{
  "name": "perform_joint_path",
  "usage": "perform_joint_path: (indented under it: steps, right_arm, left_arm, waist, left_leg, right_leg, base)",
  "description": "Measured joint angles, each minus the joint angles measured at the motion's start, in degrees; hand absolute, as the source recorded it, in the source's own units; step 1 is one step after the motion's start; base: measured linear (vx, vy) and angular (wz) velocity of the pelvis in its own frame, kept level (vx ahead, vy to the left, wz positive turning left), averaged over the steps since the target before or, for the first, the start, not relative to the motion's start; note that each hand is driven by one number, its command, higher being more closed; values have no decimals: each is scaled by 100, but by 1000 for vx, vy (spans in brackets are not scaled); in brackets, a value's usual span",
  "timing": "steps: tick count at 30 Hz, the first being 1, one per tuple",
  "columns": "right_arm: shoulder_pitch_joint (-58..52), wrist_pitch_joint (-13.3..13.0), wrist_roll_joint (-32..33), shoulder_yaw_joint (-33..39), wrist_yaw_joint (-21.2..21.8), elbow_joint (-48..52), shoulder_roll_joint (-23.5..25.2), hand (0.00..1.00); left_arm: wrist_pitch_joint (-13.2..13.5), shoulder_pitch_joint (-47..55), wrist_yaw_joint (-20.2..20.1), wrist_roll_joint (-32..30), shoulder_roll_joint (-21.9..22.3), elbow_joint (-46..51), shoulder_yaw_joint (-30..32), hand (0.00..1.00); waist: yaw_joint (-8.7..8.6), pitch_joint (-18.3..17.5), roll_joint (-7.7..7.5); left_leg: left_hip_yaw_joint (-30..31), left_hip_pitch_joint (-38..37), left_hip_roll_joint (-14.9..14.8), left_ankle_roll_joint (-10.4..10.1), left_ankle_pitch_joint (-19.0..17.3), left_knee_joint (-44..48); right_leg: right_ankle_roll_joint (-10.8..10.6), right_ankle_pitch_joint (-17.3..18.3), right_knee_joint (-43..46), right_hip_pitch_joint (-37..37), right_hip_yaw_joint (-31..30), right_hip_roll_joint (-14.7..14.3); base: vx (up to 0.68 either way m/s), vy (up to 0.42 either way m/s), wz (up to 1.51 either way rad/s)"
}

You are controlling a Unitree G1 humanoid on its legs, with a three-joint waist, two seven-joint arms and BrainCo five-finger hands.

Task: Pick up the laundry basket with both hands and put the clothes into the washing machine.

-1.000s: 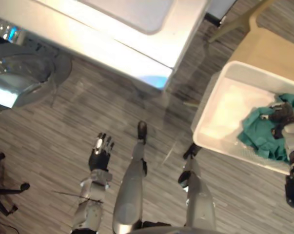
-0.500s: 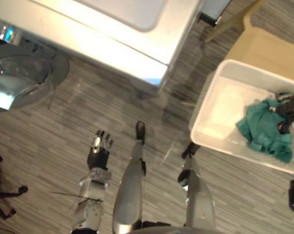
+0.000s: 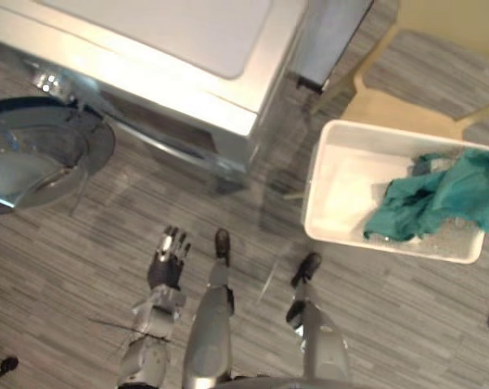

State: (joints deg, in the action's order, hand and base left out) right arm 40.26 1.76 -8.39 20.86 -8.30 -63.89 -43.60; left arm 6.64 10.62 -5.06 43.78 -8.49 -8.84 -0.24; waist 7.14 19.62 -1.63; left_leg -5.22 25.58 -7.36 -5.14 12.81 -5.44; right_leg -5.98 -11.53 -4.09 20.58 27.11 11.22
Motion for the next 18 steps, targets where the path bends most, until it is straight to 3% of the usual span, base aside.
perform_joint_path:
  steps: [2, 6, 9, 11, 15, 18]
  right_arm:
    - [-12, 69, 128, -61, 1, -218, 252, 100]
    - [-11, 83, 270, -71, -26, -87, 291, 100]
    - [-349, 79, 383, -39, -208, 936, 372, 100]
    - [-728, 80, 380, 41, -379, 1835, 650, 100]
    - [-1662, 106, 86, 272, -648, 3578, 1495, 100]
    - [-1974, 142, -325, 464, -696, 4557, 2004, 100]
  left_arm:
    - [-1, -2, -1, 3, -16, -30, -36, 0]
    - [-1, -4, 6, -22, -114, -30, -34, 0]
    - [-1, 1, 30, -216, -142, -29, -31, 0]
    - [-1, 19, 43, -327, -150, -12, -25, 0]
    - [13, 115, 53, -674, -175, 437, -9, 0]
    - [27, 231, 74, -944, -122, 984, 124, 0]
  waist:
    - [22, -22, 37]
    - [68, -62, 87]
    - [39, -146, 71]
    - [-13, -404, 18]
    - [-45, -870, -114]
    - [-89, -984, -140]
  left_leg:
    - [15, -29, 37, 4, 3, 0]
    - [39, -84, 55, 7, 5, -1]
    - [47, -189, 57, 6, 4, -1]
    - [36, -196, 54, 4, 0, -2]
    - [-15, -513, 26, -49, -111, -2]
    - [-99, -817, 30, -58, -207, -7]
  right_leg:
    - [-6, 4, -2, -46, 2, 36]
    - [-14, -2, -8, -124, 19, 56]
    - [-16, 0, -37, -247, 30, 50]
    - [-20, -1, -101, -274, 29, 34]
    - [-49, 59, -146, -576, -9, -2]
    - [-77, 184, -146, -830, -54, 10]
  base:
    - [-17, 18, 11]
    - [-30, 18, 5]
    - [-5, 2, 1]
    - [18, -11, -1]
    - [49, -23, -4]
    - [32, -15, -10]
